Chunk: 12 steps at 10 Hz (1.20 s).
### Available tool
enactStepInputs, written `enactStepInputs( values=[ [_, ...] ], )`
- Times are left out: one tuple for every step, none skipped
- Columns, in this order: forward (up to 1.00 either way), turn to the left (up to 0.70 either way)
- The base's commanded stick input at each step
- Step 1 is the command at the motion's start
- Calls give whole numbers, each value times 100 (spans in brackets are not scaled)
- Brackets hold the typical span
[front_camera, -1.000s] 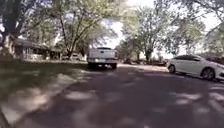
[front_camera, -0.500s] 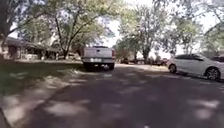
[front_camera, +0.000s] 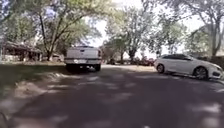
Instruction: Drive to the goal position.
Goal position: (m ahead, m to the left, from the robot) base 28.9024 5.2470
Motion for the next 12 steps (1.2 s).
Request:
enactStepInputs(
  values=[
    [100,0],
    [100,0],
    [100,0],
    [100,0],
    [100,0],
    [100,0],
    [100,0],
    [100,0],
    [100,0],
    [100,0],
    [100,0],
    [100,0]
  ],
)
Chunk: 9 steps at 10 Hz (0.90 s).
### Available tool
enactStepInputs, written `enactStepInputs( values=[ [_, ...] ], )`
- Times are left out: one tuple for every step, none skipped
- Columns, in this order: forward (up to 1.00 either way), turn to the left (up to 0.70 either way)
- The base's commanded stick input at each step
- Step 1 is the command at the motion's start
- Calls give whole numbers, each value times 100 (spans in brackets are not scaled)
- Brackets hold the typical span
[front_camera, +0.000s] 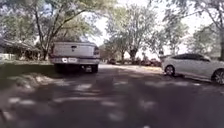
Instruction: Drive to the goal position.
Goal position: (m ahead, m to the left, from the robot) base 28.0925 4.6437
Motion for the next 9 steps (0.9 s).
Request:
enactStepInputs(
  values=[
    [100,0],
    [100,0],
    [100,0],
    [100,0],
    [100,0],
    [100,0],
    [100,0],
    [100,0],
    [100,0]
  ],
)
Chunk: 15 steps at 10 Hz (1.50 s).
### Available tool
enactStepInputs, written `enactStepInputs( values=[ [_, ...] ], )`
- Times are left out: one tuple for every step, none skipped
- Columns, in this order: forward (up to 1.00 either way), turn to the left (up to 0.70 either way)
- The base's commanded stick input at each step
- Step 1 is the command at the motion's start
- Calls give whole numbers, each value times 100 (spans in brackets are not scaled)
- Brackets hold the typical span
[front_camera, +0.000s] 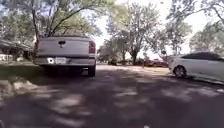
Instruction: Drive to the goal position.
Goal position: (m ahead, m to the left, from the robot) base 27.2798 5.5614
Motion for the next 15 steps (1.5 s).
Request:
enactStepInputs(
  values=[
    [100,0],
    [100,0],
    [100,0],
    [100,0],
    [100,0],
    [100,0],
    [100,0],
    [100,0],
    [100,0],
    [100,0],
    [100,0],
    [100,0],
    [100,0],
    [100,0],
    [100,0]
  ],
)
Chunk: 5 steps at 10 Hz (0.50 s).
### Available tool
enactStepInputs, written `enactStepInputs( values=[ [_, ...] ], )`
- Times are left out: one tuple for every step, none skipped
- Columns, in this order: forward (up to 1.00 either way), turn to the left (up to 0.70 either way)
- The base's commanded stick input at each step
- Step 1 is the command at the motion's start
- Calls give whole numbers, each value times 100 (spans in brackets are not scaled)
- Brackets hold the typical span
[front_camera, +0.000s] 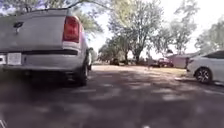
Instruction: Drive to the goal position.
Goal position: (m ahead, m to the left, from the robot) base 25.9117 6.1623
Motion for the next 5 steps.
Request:
enactStepInputs(
  values=[
    [100,0],
    [100,0],
    [100,0],
    [100,1],
    [100,4]
  ],
)
